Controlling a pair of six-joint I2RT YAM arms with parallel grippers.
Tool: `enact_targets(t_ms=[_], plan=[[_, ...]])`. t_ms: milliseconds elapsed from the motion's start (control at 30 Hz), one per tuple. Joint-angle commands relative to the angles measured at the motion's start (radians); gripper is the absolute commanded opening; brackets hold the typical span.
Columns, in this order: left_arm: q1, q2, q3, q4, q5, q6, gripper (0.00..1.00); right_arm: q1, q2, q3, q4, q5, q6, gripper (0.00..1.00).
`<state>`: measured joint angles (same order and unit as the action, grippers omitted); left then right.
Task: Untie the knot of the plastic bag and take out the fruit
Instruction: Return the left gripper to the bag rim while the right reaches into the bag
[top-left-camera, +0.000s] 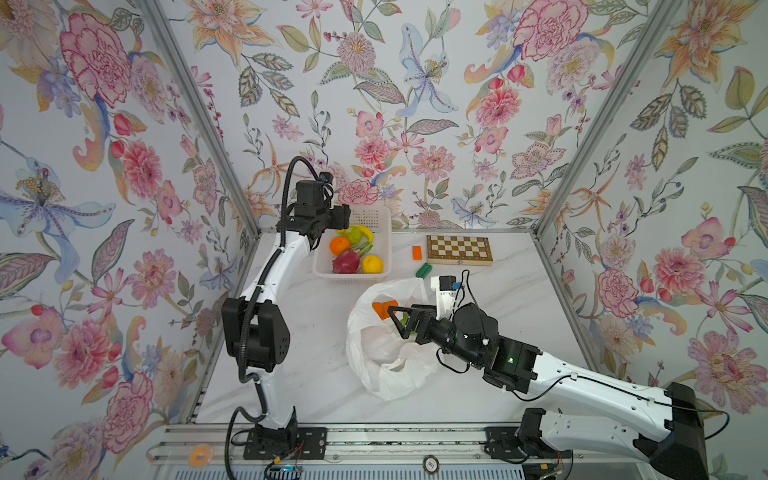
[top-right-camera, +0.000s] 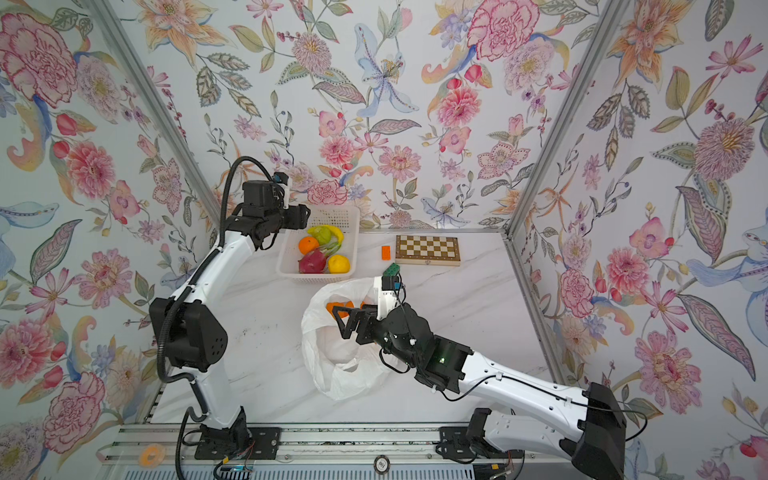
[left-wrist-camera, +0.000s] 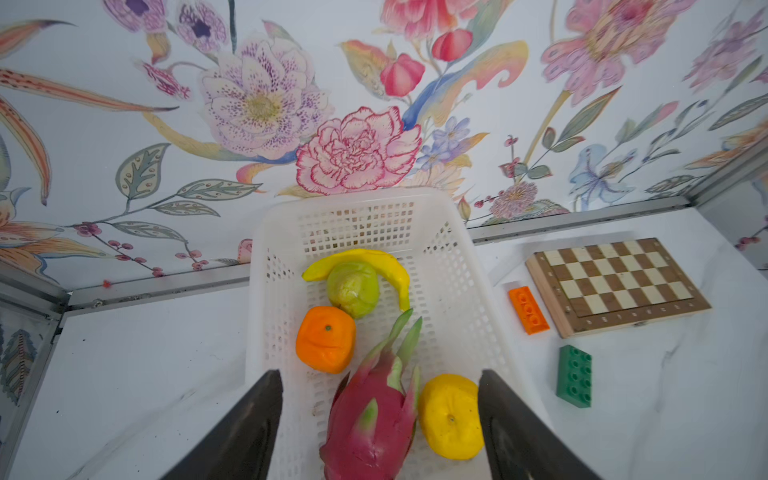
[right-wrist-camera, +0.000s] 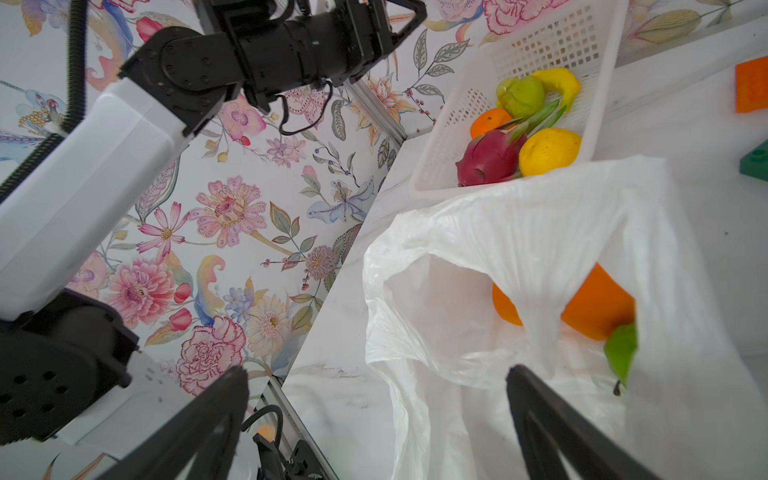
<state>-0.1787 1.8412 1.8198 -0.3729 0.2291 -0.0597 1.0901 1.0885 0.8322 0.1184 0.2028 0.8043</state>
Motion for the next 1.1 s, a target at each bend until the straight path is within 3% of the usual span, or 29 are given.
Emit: enact_targets(t_ms=[0,267,500,667,800,1067], plan=[[0.006,-0.137,-0.147,0.09,0.122,-0.083,0.74,0.007,-0.003,-0.018,-0.042,0.017,-0.02,0.96],[-0.031,-0.514,-0.52,0.224,0.161,-0.193,0.7,0.007,0.069,0.026,-0.176,0.027,-0.073,0.89],[-0.171,-0.701,-0.699,0.108,0.122,-0.088,0.76,0.006,0.168,0.06,-0.234,0.036,-0.101,0.87],[-0.205,-0.706,-0.719,-0.012,0.217,-0.023,0.81,0.003,0.264,0.094,-0.243,0.02,-0.131,0.87],[-0.24,-0.664,-0.699,-0.13,0.313,0.106,0.81,-0.002,0.334,0.119,-0.251,0.009,-0.13,0.88],[-0.277,-0.563,-0.705,-0.158,0.318,0.151,0.78,-0.015,0.371,0.1,-0.223,-0.016,-0.12,0.88]])
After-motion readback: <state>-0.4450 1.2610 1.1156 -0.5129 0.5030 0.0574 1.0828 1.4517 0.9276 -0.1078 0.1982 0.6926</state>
